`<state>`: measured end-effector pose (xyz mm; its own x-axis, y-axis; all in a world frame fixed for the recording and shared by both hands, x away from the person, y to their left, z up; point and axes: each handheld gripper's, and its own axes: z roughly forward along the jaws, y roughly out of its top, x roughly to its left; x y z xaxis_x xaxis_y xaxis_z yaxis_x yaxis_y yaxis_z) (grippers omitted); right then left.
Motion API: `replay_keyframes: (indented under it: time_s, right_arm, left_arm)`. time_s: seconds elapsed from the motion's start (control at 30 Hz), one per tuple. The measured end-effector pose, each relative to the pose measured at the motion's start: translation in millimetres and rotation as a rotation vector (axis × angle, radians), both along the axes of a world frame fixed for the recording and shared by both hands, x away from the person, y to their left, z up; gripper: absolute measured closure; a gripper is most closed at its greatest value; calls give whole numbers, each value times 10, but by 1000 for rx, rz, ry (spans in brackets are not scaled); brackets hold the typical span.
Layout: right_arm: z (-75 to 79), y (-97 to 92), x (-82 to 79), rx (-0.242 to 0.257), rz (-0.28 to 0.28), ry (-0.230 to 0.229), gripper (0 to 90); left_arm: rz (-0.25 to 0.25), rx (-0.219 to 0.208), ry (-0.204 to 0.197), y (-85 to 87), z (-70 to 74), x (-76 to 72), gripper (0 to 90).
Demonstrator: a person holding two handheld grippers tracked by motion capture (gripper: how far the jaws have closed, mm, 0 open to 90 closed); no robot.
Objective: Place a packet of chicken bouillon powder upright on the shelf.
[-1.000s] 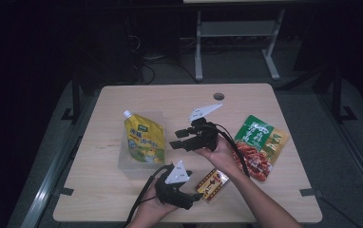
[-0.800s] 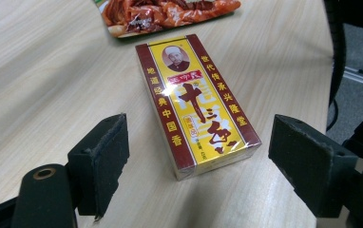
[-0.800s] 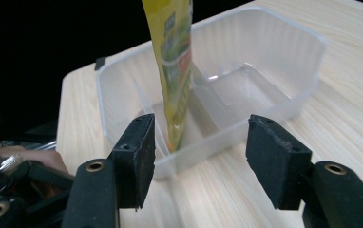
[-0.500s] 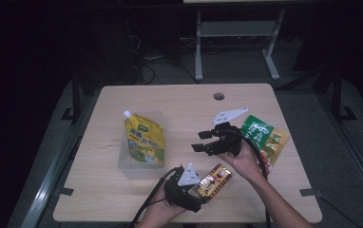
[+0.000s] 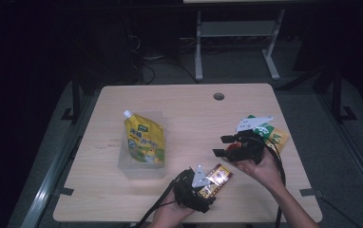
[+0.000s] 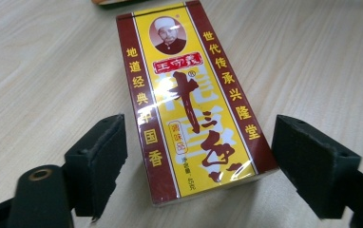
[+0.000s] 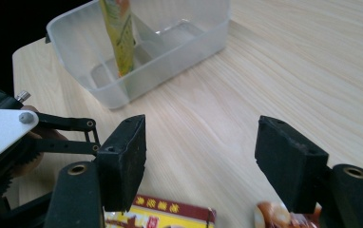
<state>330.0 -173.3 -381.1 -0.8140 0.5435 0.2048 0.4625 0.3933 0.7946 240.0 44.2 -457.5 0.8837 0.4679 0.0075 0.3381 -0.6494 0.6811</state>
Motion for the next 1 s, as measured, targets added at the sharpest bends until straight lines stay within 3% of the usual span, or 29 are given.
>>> replay_keyframes:
  time_s: [0.33,0.47,0.67,1.0]
  right_arm:
    - [-72,-232,-100,-13,-57,-10,323]
    - [-137,-273,-116,-15,-70,19,314]
    - [-210,-290,-118,-25,-86,49,296]
    - [-245,-266,-93,-18,-96,97,276]
  left_arm:
    - [18,44,12,-82,-62,1,224]
    - [16,36,8,-69,-47,4,309]
    - [29,35,4,-65,-48,17,318]
    - [91,9,-42,46,22,75,321]
